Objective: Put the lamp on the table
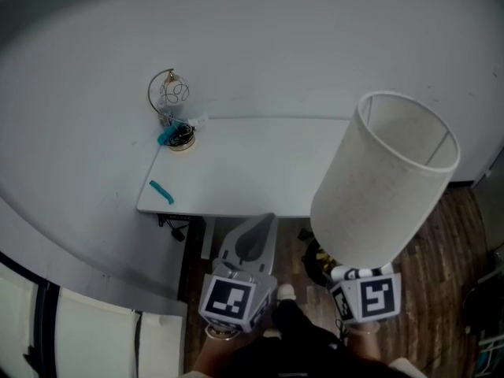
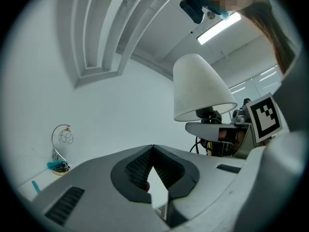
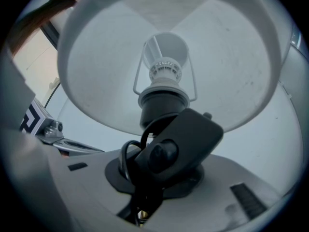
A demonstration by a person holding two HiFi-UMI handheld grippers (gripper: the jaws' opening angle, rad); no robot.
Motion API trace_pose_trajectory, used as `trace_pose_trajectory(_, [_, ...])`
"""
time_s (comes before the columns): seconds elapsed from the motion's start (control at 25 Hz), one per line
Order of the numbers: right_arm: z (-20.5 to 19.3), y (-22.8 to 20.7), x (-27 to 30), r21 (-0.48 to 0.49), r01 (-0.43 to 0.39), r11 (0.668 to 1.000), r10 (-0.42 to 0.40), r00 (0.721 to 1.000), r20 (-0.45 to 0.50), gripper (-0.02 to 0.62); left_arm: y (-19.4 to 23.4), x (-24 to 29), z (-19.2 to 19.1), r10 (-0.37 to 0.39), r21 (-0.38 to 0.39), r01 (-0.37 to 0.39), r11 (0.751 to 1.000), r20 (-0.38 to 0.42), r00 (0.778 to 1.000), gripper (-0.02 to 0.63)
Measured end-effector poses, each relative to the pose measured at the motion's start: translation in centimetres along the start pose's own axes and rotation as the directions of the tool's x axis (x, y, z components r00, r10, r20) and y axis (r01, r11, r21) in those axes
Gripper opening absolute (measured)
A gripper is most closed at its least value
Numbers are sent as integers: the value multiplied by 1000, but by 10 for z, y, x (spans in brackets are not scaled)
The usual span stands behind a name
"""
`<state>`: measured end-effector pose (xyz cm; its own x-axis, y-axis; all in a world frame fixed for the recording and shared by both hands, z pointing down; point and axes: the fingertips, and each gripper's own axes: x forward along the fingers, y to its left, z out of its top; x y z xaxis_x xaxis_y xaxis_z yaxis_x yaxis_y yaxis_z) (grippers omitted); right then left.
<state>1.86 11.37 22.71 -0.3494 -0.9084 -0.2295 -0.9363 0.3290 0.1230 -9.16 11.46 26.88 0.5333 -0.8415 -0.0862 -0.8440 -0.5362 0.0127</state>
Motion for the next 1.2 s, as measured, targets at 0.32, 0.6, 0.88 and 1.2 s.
trace_pose_trajectory(0.32, [-18, -20, 32, 10, -22, 1000, 23, 1000, -21, 81, 12, 39, -4, 6, -7, -6, 1000, -2, 1000, -2])
trace_pose_trajectory(0.6, [-34, -33, 59, 9, -30, 1000, 30, 999, -37, 81, 27, 65, -8, 27, -16, -26, 1000, 9, 1000, -2])
trace_pose_trajectory(0.88, [-49, -49, 86, 20, -34, 999, 35, 998, -48, 81, 41, 94, -10, 34, -2, -34, 999, 4, 999, -2])
trace_pose_trajectory(1.2, [-65, -60, 119, 32, -41, 999, 43, 997, -59, 81, 61, 124, -12, 41, 15, -41, 999, -6, 999, -2])
